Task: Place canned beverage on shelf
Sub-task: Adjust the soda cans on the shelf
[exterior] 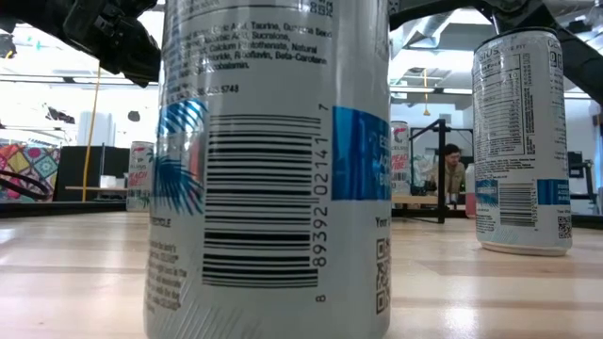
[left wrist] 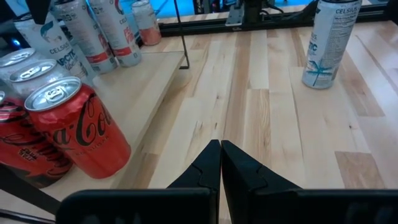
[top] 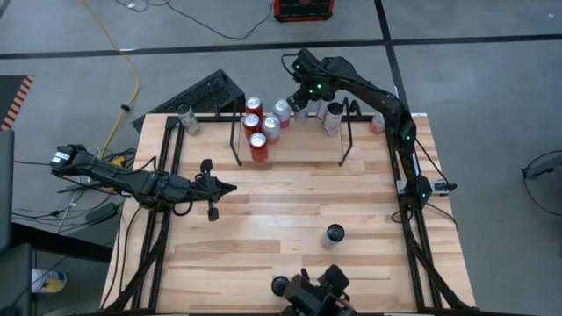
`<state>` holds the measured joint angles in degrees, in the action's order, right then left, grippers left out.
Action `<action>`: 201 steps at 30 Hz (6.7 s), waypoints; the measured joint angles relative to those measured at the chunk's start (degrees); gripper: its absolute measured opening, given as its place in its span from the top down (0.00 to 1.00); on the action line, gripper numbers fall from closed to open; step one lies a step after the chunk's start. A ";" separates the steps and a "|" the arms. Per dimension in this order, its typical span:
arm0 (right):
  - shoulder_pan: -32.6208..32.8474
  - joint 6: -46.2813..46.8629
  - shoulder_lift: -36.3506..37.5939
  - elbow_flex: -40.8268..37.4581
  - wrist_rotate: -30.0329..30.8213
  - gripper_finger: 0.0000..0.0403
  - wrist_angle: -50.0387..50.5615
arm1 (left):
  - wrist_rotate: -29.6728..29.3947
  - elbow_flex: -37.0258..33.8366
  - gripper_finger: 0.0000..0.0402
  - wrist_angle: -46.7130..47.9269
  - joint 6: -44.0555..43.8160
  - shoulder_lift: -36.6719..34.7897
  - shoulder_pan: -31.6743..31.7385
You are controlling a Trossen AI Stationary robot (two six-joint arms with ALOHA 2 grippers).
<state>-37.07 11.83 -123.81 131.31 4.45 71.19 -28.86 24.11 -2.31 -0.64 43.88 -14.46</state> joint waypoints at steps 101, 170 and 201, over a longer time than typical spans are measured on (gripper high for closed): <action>0.81 -0.30 0.00 1.25 -1.55 0.34 0.10 | 51.52 75.06 1.00 -7.94 6.80 76.01 62.47; -0.14 -2.76 0.03 1.27 -1.57 0.34 -0.78 | 56.92 89.95 1.00 13.40 34.93 84.69 58.73; 0.75 -4.36 0.13 1.29 -1.57 0.34 -0.65 | 60.36 89.93 1.00 15.30 37.99 84.56 58.84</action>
<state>-36.32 7.46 -123.68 132.60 2.87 70.54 31.50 114.04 12.99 37.34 128.44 44.38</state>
